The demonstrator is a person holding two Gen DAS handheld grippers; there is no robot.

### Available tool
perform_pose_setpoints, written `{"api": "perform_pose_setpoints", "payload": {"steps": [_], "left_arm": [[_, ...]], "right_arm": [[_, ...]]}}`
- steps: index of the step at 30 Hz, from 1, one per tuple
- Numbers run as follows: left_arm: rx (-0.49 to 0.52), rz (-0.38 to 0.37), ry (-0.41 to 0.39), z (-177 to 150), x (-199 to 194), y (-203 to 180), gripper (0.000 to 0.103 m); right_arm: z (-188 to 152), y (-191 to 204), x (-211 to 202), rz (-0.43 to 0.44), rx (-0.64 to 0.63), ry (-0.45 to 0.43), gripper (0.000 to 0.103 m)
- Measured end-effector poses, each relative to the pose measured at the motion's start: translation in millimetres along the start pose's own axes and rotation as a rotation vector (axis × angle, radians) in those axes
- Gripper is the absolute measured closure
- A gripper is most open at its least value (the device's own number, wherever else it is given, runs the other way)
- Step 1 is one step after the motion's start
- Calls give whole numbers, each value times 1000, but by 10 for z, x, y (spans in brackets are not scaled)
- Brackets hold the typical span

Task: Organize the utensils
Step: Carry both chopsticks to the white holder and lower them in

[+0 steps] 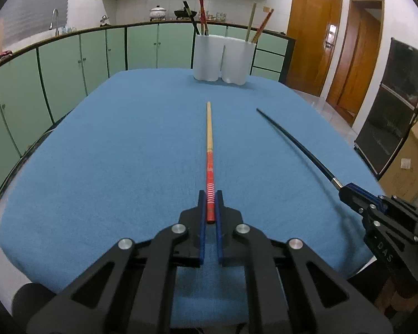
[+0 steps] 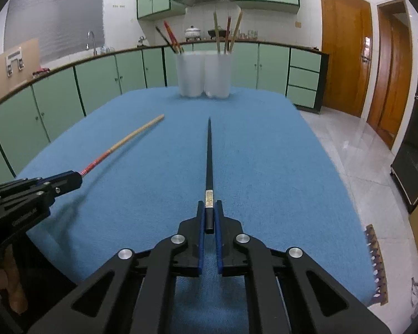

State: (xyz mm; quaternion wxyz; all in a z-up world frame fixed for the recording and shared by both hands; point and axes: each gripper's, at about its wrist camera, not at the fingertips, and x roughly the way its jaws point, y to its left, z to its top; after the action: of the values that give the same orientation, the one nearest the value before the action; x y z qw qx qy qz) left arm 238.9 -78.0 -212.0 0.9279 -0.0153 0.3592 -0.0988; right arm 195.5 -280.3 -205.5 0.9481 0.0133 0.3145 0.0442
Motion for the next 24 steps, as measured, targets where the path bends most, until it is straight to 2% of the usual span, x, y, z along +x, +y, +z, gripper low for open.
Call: {"api": "perform_pose_setpoints", "payload": {"steps": [4, 14, 24], "left_arm": [[-3, -10, 4, 171, -196, -28, 98], [32, -28, -81, 648, -800, -64, 98], [85, -45, -142, 1023, -1089, -152, 98]], "right_arm": [[194, -17, -274, 10, -3, -29, 97], [927, 26, -837, 45, -48, -112, 97], [1418, 77, -822, 72, -102, -88, 97]]}}
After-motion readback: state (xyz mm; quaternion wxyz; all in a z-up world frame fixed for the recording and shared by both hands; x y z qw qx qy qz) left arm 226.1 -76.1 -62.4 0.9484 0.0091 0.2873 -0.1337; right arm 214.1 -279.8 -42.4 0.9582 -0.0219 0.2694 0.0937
